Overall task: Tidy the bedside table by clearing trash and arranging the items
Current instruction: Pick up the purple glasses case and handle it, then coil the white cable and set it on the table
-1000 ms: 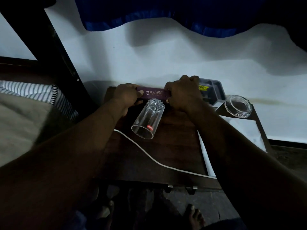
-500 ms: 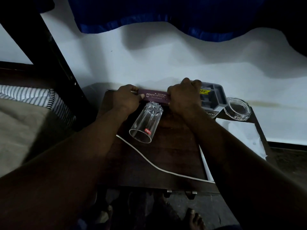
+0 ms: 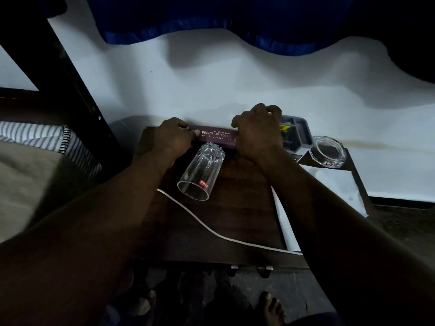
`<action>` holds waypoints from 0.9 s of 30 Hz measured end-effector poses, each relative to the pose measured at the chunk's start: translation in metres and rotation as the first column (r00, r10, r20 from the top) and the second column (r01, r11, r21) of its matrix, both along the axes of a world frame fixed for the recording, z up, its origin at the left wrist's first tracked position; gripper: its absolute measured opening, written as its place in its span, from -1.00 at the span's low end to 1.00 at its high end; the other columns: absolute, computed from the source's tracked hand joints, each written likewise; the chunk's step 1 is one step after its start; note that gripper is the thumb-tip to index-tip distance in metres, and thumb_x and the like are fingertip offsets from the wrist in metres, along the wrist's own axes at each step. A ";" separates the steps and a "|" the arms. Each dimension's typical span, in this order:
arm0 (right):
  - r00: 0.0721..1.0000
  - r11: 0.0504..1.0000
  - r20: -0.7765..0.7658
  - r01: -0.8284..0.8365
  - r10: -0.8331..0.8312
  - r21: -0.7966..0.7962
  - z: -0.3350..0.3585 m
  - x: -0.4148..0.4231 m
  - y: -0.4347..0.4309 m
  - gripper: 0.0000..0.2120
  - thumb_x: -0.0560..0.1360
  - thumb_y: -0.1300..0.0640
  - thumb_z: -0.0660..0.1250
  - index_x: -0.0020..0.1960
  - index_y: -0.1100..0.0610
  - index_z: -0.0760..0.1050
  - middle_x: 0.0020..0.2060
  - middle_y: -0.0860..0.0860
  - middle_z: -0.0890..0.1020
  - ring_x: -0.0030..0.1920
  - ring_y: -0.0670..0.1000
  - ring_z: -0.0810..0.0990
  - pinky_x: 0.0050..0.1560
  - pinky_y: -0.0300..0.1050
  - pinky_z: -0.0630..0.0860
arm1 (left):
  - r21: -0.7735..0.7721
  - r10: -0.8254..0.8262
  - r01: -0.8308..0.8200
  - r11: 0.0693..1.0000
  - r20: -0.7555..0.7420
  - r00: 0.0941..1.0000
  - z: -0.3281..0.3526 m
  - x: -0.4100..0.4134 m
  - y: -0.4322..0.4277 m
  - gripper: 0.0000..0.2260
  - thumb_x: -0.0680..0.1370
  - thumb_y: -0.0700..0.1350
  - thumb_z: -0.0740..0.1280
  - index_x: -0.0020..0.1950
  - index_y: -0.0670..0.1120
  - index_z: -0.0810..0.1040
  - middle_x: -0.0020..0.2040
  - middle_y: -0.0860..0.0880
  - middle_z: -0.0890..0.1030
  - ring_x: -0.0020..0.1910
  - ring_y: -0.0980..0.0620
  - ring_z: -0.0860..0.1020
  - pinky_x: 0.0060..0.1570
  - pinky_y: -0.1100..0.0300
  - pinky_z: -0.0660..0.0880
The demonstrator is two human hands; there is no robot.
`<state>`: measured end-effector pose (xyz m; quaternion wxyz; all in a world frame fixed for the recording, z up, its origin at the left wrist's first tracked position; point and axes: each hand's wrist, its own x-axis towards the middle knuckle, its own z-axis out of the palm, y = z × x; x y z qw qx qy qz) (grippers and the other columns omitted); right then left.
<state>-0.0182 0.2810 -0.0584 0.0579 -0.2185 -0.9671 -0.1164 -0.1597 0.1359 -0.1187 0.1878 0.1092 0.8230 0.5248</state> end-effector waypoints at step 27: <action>0.989 0.837 -0.095 0.045 -0.115 -0.545 0.049 0.204 -0.097 -0.79 0.45 -0.09 0.47 0.03 -0.03 0.65 0.00 0.02 0.73 0.07 0.14 0.67 0.06 -0.03 0.58 | -0.290 -0.472 0.376 0.880 -0.451 0.757 0.098 0.199 -0.058 -0.84 0.46 -0.06 0.51 0.02 0.06 0.67 -0.12 0.12 0.71 -0.07 0.08 0.65 -0.02 0.18 0.55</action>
